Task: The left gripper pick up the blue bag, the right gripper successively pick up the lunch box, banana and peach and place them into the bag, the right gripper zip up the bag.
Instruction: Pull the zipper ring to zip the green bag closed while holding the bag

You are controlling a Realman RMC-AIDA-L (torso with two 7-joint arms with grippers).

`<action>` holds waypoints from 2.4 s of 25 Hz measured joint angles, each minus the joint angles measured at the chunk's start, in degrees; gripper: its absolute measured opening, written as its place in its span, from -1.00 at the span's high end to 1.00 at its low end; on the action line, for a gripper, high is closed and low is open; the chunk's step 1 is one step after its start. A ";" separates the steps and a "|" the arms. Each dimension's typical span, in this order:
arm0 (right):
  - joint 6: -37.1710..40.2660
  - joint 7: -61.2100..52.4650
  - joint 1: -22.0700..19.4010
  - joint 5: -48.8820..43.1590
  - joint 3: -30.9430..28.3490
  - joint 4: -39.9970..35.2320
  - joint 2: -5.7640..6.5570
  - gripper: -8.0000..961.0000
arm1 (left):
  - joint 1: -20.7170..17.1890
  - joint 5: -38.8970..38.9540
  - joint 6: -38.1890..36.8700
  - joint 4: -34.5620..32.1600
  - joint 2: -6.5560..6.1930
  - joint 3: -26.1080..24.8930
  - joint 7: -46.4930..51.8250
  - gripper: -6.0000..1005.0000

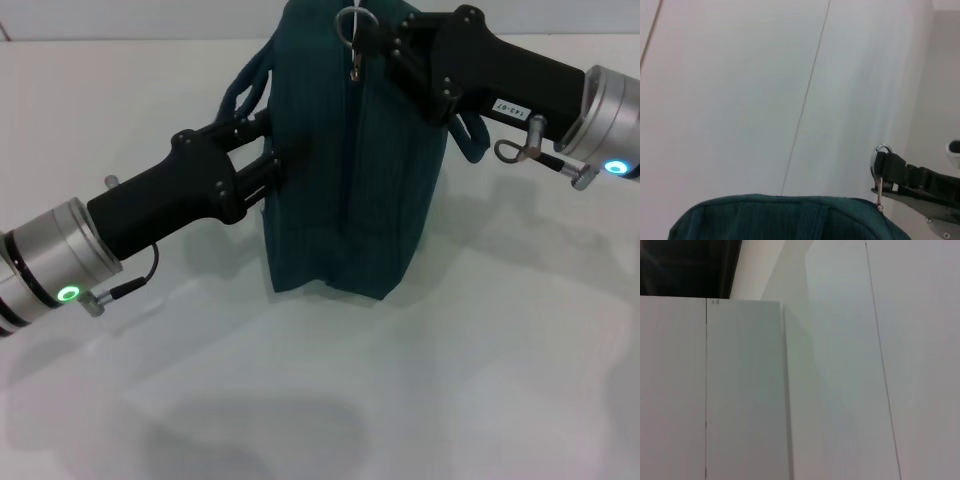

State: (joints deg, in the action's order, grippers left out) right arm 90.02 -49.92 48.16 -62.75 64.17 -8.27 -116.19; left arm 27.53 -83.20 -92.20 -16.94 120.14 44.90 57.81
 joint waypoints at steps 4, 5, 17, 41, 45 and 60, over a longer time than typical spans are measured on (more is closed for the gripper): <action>0.00 0.00 0.00 0.20 0.06 0.01 0.00 0.96 | 0.22 -0.19 -0.01 0.07 -0.06 0.16 -0.01 -0.18; 0.00 0.00 -0.01 0.45 0.14 0.01 0.00 0.96 | 0.26 -0.20 -0.02 0.06 -0.10 0.47 -0.01 -0.09; -0.01 -0.10 -0.31 1.63 0.05 0.01 0.00 0.96 | 0.94 -0.40 -2.04 -0.40 -0.65 3.00 0.09 0.69; -1.12 -1.89 -0.87 4.93 0.44 -0.67 0.00 0.96 | 0.28 -5.12 -6.40 -1.53 -0.96 4.63 2.09 0.89; -1.34 -2.38 -0.71 4.98 0.44 -0.70 0.00 0.96 | 0.41 -7.76 -8.00 -1.66 -0.96 4.73 2.12 0.89; -7.44 -5.19 -0.46 4.78 1.14 -0.83 0.00 0.96 | -2.88 -11.46 -15.82 -3.32 -1.20 5.52 1.43 0.89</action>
State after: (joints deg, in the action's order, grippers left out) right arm 82.58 -55.10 47.70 -57.97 65.31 -9.10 -116.19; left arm 24.65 -94.66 -108.01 -20.26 118.93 50.41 59.24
